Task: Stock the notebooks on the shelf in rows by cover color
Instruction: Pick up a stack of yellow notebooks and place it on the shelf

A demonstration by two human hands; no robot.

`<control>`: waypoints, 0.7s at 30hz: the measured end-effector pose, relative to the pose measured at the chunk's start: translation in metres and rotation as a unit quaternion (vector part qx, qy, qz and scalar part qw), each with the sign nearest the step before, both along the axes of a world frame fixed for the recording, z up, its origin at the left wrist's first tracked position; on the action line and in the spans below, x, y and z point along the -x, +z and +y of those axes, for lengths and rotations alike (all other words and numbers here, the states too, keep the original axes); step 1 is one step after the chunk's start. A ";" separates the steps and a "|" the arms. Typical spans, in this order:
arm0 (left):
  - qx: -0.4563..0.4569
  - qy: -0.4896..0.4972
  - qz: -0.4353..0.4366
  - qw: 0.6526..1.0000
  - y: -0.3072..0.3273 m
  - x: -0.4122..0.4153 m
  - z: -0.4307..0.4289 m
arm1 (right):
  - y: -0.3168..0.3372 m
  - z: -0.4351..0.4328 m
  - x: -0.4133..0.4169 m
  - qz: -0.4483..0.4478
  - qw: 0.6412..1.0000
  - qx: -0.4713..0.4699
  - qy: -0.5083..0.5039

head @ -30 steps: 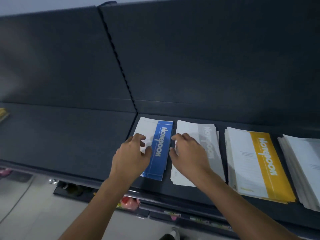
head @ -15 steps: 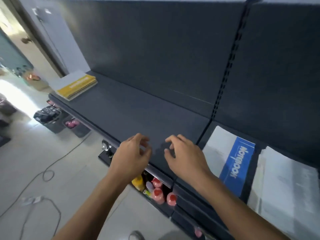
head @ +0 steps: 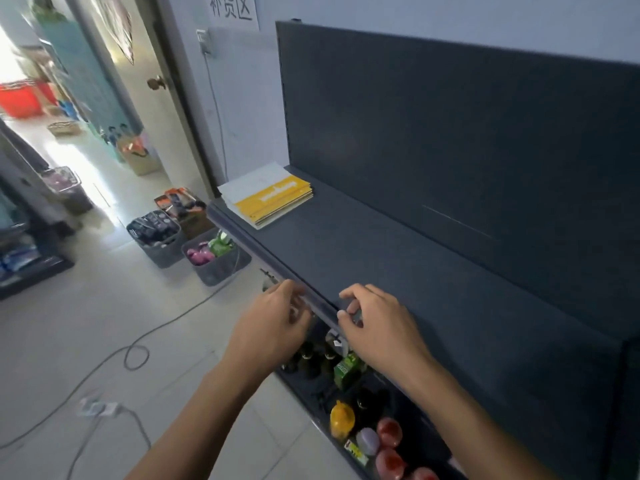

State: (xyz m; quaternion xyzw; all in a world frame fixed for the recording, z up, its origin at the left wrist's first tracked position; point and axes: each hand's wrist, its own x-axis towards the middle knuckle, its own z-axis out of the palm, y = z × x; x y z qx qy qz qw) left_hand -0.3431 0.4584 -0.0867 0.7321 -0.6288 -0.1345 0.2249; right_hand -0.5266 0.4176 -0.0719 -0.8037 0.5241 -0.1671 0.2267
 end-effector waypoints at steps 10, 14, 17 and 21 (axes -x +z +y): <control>0.005 0.004 0.020 1.000 -0.008 -0.109 -0.060 | 0.004 -0.077 -0.097 0.029 0.999 0.001 0.019; -0.007 -0.015 0.014 1.000 -0.009 -0.155 -0.094 | -0.002 -0.117 -0.144 0.024 0.999 0.000 0.022; 0.000 -0.024 -0.002 1.000 -0.006 -0.190 -0.129 | -0.010 -0.150 -0.177 0.014 1.000 -0.006 0.016; 0.001 -0.036 -0.007 0.999 -0.002 -0.229 -0.179 | -0.017 -0.199 -0.213 -0.010 1.000 -0.009 -0.016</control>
